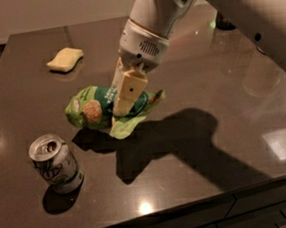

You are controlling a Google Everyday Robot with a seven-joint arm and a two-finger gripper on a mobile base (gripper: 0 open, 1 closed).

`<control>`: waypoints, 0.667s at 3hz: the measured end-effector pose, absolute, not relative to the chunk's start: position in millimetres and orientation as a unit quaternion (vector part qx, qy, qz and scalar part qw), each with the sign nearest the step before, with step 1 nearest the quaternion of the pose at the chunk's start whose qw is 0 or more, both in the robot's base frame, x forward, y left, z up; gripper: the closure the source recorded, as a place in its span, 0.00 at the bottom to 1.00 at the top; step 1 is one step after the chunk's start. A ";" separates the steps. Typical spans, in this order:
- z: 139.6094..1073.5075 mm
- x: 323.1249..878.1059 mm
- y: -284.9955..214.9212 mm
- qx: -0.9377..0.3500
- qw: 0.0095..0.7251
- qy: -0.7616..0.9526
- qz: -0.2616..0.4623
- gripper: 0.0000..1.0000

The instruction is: Move green rice chip bag near 7up can

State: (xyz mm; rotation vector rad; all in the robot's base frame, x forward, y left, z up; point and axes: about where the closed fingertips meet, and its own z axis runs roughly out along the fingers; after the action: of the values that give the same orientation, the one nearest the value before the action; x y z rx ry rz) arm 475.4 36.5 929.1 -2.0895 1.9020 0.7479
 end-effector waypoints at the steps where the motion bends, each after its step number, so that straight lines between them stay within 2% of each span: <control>1: 922.1 461.1 40.2 -0.709 0.102 0.651 0.252 1.00; 2: 914.6 454.4 42.9 -0.705 0.098 0.658 0.245 0.84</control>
Offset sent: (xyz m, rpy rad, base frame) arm -0.0349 0.0013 -0.0261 -0.0765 0.0298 -0.0261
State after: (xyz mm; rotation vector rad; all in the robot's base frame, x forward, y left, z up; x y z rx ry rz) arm 454.4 42.9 914.6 -2.0868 1.9478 0.7254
